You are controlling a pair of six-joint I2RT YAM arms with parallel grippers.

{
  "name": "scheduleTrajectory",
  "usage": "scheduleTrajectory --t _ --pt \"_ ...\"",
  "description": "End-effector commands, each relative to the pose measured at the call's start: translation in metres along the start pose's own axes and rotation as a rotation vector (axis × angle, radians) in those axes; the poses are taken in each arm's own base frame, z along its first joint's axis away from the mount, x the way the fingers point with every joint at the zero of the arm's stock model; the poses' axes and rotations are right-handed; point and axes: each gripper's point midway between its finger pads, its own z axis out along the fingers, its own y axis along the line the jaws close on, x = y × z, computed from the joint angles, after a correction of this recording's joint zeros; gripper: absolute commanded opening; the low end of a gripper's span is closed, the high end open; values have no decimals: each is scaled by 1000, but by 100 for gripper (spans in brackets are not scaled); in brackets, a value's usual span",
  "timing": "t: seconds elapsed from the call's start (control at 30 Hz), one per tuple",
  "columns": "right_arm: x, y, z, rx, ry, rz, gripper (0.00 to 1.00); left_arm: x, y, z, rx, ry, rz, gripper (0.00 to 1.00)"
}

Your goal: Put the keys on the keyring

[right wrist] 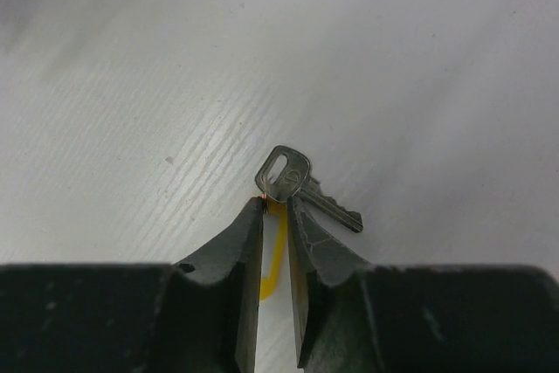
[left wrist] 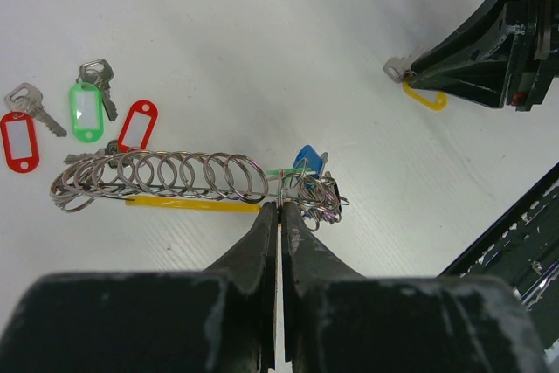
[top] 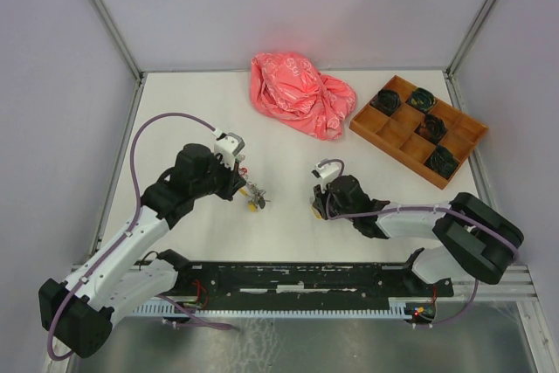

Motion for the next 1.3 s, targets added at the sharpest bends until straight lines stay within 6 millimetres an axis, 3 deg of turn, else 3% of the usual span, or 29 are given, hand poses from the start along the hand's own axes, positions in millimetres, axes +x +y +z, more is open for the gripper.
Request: scheduleTrajectory --t 0.0,0.43,0.8,1.27 --pt "-25 8 7 -19 -64 -8 24 -24 -5 -1 31 -87 17 3" --pt "-41 11 0 -30 -104 -1 26 -23 -5 -1 28 -82 16 3" --pt "-35 12 7 -31 -83 -1 25 -23 -5 -1 29 -82 16 3" --pt "-26 10 12 -24 -41 -6 17 -23 -5 -1 28 -82 16 3"
